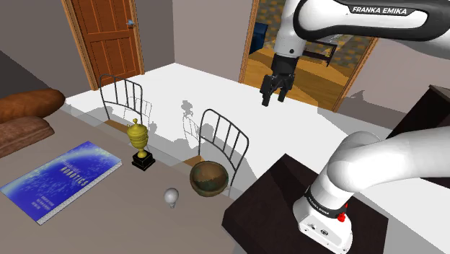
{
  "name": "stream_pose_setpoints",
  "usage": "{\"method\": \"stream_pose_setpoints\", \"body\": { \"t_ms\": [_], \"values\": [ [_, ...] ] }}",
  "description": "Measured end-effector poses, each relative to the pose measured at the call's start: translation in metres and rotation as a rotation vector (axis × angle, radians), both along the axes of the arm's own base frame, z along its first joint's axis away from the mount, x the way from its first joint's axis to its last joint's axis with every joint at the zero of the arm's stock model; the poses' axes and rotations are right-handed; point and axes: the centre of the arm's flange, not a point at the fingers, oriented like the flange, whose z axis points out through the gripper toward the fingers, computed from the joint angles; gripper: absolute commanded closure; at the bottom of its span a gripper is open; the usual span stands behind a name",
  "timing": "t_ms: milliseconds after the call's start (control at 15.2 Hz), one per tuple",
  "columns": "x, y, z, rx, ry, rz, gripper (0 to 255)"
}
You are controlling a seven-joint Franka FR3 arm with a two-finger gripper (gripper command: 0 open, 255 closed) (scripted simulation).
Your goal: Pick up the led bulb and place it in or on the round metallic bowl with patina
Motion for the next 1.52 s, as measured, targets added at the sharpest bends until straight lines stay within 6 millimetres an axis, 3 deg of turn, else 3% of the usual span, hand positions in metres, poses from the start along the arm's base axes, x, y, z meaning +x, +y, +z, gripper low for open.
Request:
{"method": "stream_pose_setpoints", "body": {
  "t_ms": [198,1518],
  "values": [
    [0.005,0.009,-0.011,-0.003,-0.002,0.002,0],
    [0.075,0.188,-0.195,-0.059,-0.045,0.034,0]
  ]
}}
